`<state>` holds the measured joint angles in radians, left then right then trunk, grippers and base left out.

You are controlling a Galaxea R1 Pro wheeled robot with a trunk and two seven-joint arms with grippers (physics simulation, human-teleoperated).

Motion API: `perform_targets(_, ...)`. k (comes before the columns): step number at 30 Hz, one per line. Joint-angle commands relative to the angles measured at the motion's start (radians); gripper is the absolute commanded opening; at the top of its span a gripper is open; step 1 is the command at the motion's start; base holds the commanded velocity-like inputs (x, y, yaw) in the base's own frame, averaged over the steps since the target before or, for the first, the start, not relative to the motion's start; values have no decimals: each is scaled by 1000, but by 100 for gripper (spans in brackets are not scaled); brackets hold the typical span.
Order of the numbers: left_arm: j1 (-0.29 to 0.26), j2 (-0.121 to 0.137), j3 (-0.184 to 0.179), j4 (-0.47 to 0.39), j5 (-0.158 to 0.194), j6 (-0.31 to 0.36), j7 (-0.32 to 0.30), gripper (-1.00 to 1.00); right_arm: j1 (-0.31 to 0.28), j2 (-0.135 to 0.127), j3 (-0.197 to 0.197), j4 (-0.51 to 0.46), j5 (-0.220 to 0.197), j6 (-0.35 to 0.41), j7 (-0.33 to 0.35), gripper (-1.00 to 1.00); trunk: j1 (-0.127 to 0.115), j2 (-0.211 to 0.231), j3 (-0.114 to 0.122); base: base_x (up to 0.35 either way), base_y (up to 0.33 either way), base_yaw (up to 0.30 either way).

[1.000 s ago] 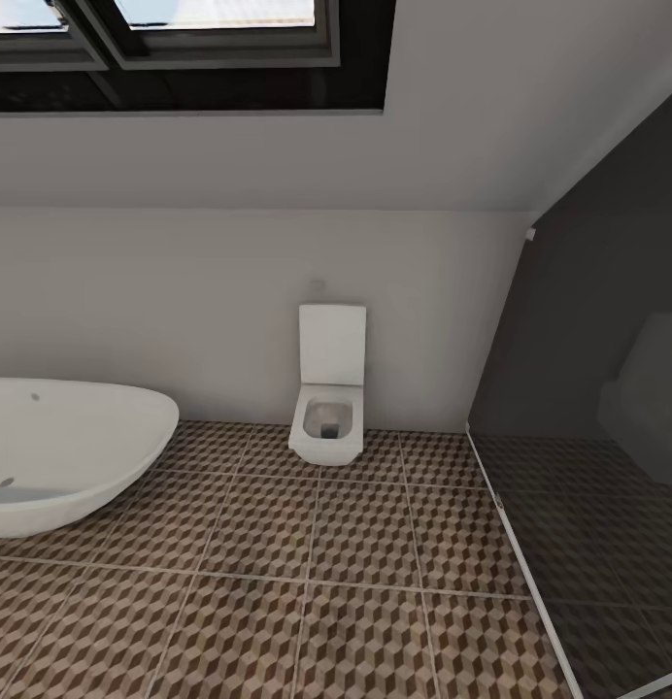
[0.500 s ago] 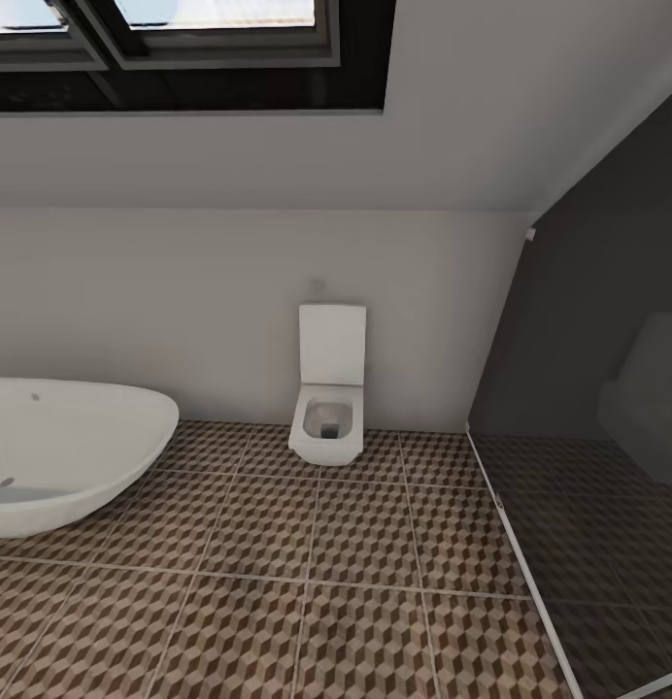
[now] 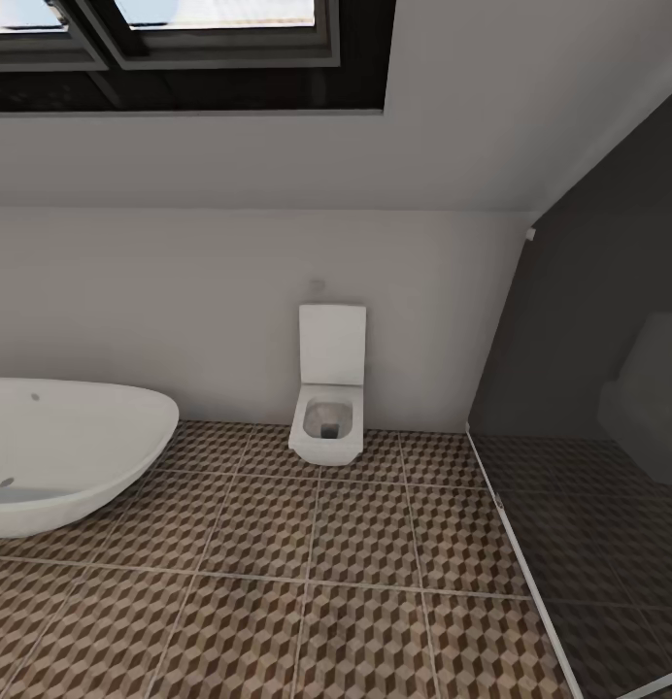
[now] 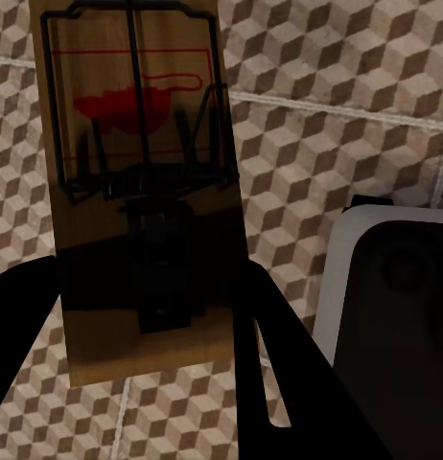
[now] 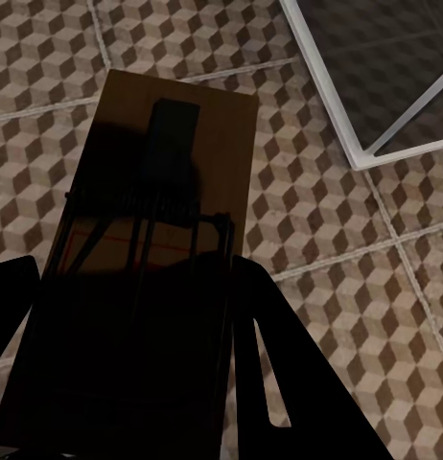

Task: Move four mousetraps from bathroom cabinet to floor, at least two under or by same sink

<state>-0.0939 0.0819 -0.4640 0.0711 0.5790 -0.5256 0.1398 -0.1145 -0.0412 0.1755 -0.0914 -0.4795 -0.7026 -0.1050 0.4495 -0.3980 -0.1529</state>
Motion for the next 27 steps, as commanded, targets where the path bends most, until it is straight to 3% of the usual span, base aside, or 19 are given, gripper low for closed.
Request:
perform_targets(1, -1, -1, -7, 3, -2, -4, 6, -100, -1, 0, 9, 0, -2, -2, -9, -100, 1, -2, -2, 0, 0, 0)
perform_targets(27, -1, -1, -7, 3, -2, -4, 6, -100, -1, 0, 9, 0, -2, -2, -9, -100, 1, -2, -2, 0, 0, 0)
